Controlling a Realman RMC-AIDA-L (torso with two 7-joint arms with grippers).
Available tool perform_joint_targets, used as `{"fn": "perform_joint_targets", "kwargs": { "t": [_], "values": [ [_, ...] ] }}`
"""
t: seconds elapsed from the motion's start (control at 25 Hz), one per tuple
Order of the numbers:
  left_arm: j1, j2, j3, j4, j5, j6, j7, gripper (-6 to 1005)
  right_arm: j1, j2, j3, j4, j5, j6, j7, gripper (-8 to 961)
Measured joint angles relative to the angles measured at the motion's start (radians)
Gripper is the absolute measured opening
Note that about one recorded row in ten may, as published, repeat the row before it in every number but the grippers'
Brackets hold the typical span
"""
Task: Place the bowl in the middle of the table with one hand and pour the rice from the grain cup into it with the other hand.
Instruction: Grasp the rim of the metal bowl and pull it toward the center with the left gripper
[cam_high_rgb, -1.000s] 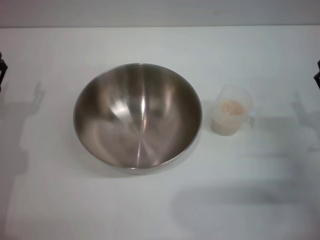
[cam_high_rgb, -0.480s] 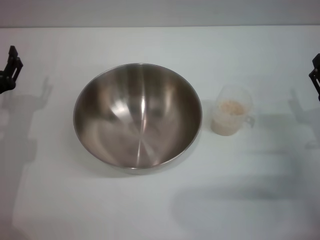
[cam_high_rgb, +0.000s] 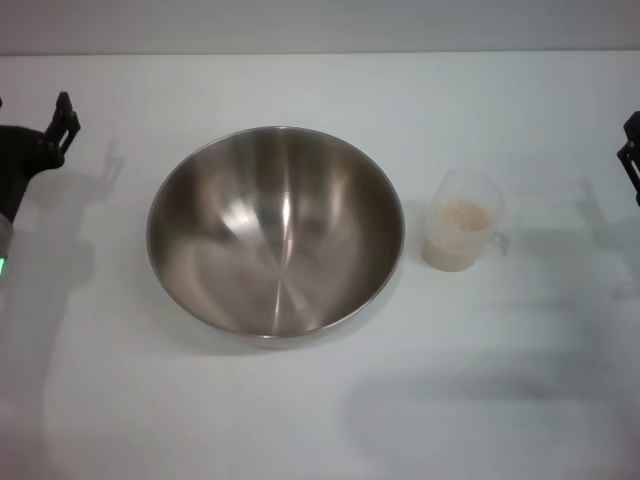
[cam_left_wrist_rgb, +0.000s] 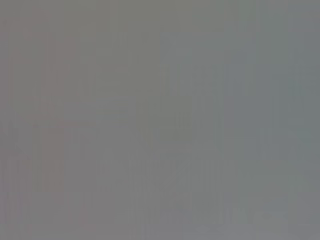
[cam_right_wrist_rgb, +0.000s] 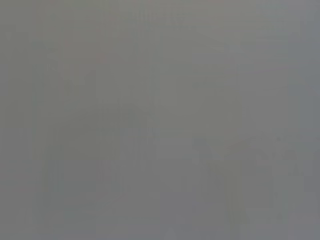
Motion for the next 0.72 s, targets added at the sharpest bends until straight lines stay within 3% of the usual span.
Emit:
{"fn": "perform_joint_targets", "kwargs": {
  "t": [0.04, 0.12, 0.16, 0.2, 0.28, 0.32, 0.36, 0.4, 0.48, 0.56, 0.72],
  "values": [
    [0.0, 0.0, 0.0, 0.0, 0.0, 0.0, 0.0, 823, 0.0, 0.0, 0.0, 0.0, 0.0, 0.0, 0.0, 799],
    [0.013, 0.075, -0.101, -0.19, 0.028, -0.005, 0.168, 822, -0.003, 0.0, 0.0, 0.001, 0.0, 0.0, 0.0, 798],
    [0.034, 0.096, -0.182, -0.261, 0.055, -0.032, 0.276, 822, -0.003, 0.0, 0.0, 0.001, 0.0, 0.0, 0.0, 798],
    [0.045, 0.105, -0.22, -0.294, 0.068, -0.045, 0.326, 820, -0.003, 0.0, 0.0, 0.001, 0.0, 0.003, 0.0, 798],
    [0.104, 0.132, -0.409, -0.422, 0.156, -0.162, 0.505, 817, -0.003, 0.001, 0.0, 0.001, 0.0, 0.013, 0.001, 798],
    [0.176, 0.144, -0.594, -0.523, 0.273, -0.32, 0.598, 816, -0.001, 0.001, 0.0, 0.001, 0.0, 0.022, 0.001, 798],
    [0.176, 0.144, -0.594, -0.523, 0.273, -0.32, 0.598, 815, -0.001, 0.001, 0.0, 0.001, 0.0, 0.022, 0.001, 798],
    [0.218, 0.142, -0.7, -0.572, 0.347, -0.401, 0.618, 813, -0.001, 0.001, 0.0, 0.001, 0.0, 0.025, 0.001, 798],
    [0.291, 0.116, -0.883, -0.648, 0.509, -0.552, 0.634, 807, 0.0, 0.001, -0.002, 0.001, 0.0, 0.033, 0.001, 798],
    [0.344, 0.073, -1.03, -0.699, 0.653, -0.669, 0.636, 802, 0.001, 0.001, -0.005, 0.001, 0.0, 0.042, 0.001, 798],
    [0.404, -0.046, -1.267, -0.754, 0.964, -0.864, 0.638, 796, -0.001, 0.0, -0.008, 0.0, 0.0, 0.049, 0.001, 799]
  ]
}}
